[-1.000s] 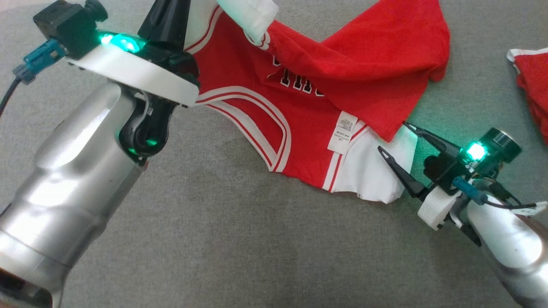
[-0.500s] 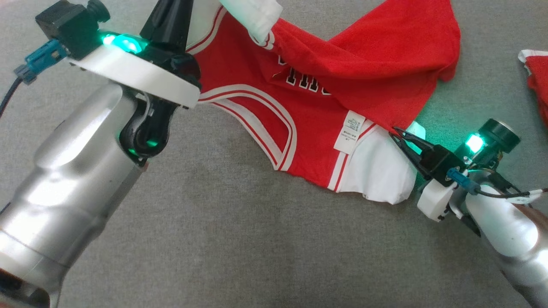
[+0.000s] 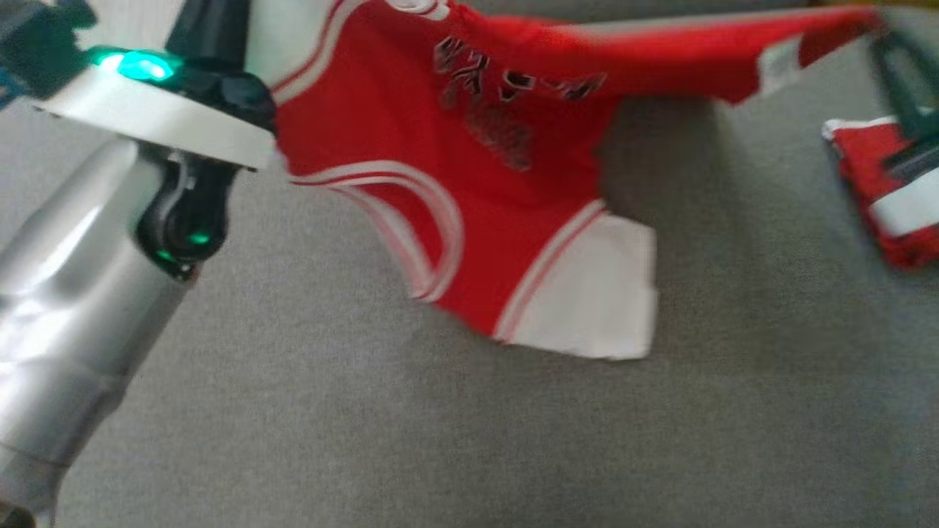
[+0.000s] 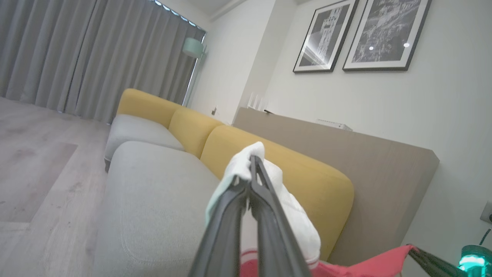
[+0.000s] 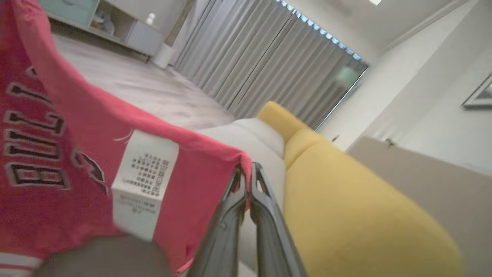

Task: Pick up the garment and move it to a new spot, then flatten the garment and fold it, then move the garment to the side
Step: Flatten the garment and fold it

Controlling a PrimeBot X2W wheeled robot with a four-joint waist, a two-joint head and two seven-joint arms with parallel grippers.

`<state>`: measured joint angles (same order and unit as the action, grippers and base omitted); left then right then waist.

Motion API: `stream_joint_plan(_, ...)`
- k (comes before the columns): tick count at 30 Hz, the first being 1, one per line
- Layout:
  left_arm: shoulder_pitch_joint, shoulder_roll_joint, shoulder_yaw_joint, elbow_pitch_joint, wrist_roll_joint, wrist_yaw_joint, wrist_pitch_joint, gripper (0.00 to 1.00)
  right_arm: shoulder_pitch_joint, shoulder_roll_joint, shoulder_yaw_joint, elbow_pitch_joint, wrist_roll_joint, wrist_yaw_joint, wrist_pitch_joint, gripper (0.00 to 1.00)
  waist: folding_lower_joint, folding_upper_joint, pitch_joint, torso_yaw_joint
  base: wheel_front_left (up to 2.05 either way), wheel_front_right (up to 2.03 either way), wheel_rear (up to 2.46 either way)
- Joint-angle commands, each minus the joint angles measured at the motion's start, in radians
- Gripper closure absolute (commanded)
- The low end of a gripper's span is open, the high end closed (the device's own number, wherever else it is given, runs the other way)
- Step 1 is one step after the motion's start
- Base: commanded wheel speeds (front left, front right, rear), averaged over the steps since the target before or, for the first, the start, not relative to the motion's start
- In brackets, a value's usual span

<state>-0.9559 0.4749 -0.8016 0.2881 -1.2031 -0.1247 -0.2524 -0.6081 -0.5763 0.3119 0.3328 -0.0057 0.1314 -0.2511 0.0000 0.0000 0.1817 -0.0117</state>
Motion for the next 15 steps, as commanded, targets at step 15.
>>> stream_joint_plan(15, -0.217, 0.188, 0.213, -0.332, -0.105, 0.079, 0.151, 1.00, -0.344, -0.142, -0.061, -0.144, 0.107, -0.001, 0.132, 1.00, 0.0000, 0.0000, -0.040, -0.046, 0.00, 0.00, 0.00)
